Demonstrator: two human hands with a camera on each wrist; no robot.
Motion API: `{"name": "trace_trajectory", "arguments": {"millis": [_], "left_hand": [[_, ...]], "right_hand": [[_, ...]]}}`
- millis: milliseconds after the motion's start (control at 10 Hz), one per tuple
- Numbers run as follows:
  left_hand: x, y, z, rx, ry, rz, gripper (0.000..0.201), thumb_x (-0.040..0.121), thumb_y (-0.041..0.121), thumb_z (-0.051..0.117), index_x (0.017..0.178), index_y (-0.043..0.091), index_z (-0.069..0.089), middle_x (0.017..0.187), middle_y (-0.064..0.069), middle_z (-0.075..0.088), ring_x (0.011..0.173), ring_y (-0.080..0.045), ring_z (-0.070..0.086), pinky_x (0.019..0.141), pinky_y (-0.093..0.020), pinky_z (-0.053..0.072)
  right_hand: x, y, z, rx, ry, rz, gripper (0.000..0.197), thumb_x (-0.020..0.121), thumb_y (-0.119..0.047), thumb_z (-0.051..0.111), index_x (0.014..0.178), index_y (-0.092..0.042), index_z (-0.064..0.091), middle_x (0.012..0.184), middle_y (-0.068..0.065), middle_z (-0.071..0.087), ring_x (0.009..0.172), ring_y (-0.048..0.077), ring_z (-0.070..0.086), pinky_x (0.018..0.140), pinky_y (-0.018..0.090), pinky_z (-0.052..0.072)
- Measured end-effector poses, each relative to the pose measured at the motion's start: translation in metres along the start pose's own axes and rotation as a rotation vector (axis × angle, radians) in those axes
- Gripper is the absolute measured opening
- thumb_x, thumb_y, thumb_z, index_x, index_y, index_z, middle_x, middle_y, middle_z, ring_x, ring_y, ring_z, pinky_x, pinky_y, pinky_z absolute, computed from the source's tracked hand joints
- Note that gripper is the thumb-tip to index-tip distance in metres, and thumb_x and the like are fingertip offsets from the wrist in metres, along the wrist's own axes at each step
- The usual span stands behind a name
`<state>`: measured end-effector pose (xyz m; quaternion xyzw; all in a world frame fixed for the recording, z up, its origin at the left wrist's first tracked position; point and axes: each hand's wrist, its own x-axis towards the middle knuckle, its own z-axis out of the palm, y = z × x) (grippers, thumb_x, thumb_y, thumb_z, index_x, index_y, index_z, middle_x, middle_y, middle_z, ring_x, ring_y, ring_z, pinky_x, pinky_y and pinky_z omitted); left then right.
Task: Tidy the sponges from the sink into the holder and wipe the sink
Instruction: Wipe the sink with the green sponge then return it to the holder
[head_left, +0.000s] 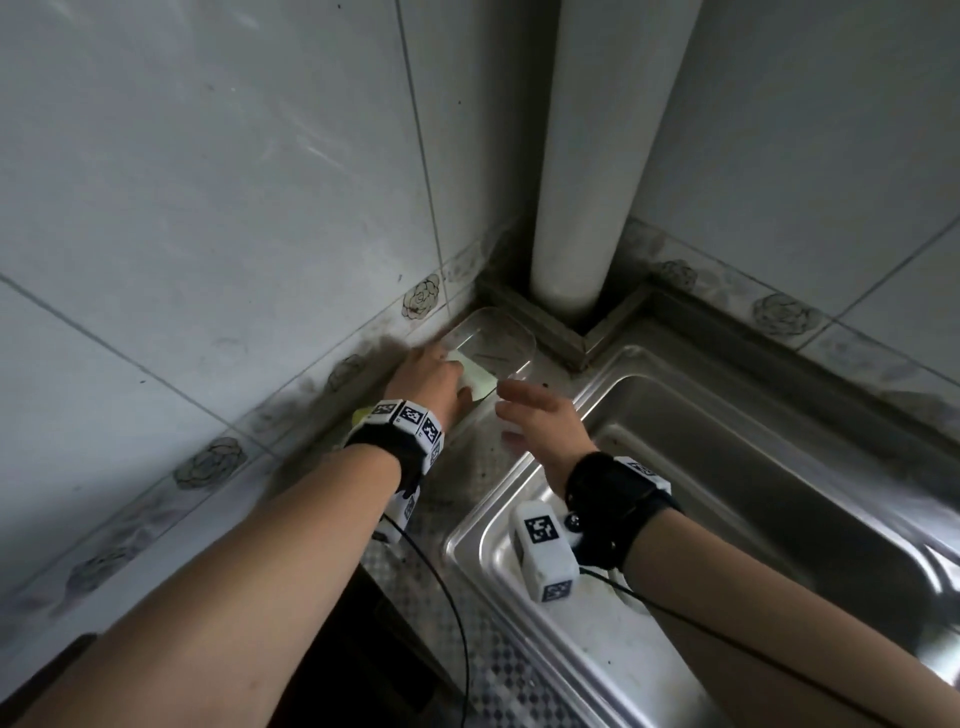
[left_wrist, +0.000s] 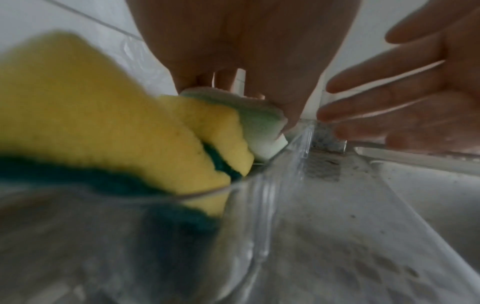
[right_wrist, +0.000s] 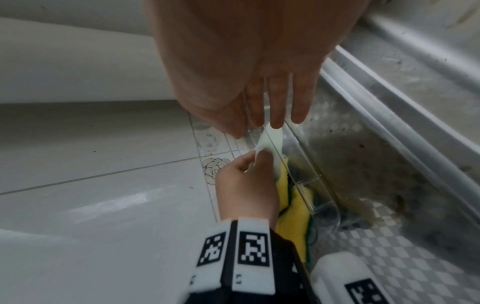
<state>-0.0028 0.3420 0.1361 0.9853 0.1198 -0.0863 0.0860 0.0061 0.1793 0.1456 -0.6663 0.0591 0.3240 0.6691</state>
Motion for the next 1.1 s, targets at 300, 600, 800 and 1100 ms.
{"name": "trace_trajectory", "arguments": {"millis": [300,600,800,1100], "left_hand": [[-0.016,-0.023,-0.01,-0.18,0.227,0.008,0.042,0.091,0.04,0.041,0.128,0.026,0.054,0.138,-0.001,0.05,0.125,-0.025,0.048,0.104,-0.045,0.041],[-0.036,-0.053,0.006,-0.087,0.035,0.032,0.087,0.074,0.039,0.071,0.146,0.025,0.024,0.161,-0.007,0.009,0.144,-0.033,0.022,0.111,-0.053,0.036],[-0.036,-0.051,0.006,-0.068,0.056,-0.011,0.084,0.078,0.043,0.064,0.147,0.026,0.018,0.161,-0.008,0.005,0.147,-0.033,0.014,0.107,-0.059,0.036],[-0.048,0.024,-0.013,-0.51,0.224,-0.044,0.07,0.083,0.034,0.065,0.144,0.019,0.034,0.156,-0.011,0.025,0.144,-0.026,0.026,0.116,-0.034,0.025]], "right_hand": [[0.01,0.005,0.03,-0.06,-0.012,0.034,0.049,0.081,-0.009,0.06,0.128,-0.021,0.061,0.122,0.021,0.065,0.086,0.027,0.052,0.075,0.036,0.039],[0.029,0.001,0.052,-0.066,0.01,0.01,0.056,0.077,-0.004,0.061,0.132,-0.014,0.057,0.098,0.003,0.059,0.074,0.006,0.054,0.072,0.022,0.046],[0.024,-0.01,0.048,0.018,-0.048,0.083,0.054,0.086,-0.003,0.056,0.138,-0.014,0.05,0.11,0.002,0.059,0.103,0.019,0.054,0.08,0.026,0.048],[-0.013,-0.014,-0.006,0.012,-0.006,-0.038,0.046,0.082,-0.011,0.062,0.128,-0.016,0.058,0.13,0.005,0.06,0.117,0.019,0.056,0.096,0.038,0.043]]}}
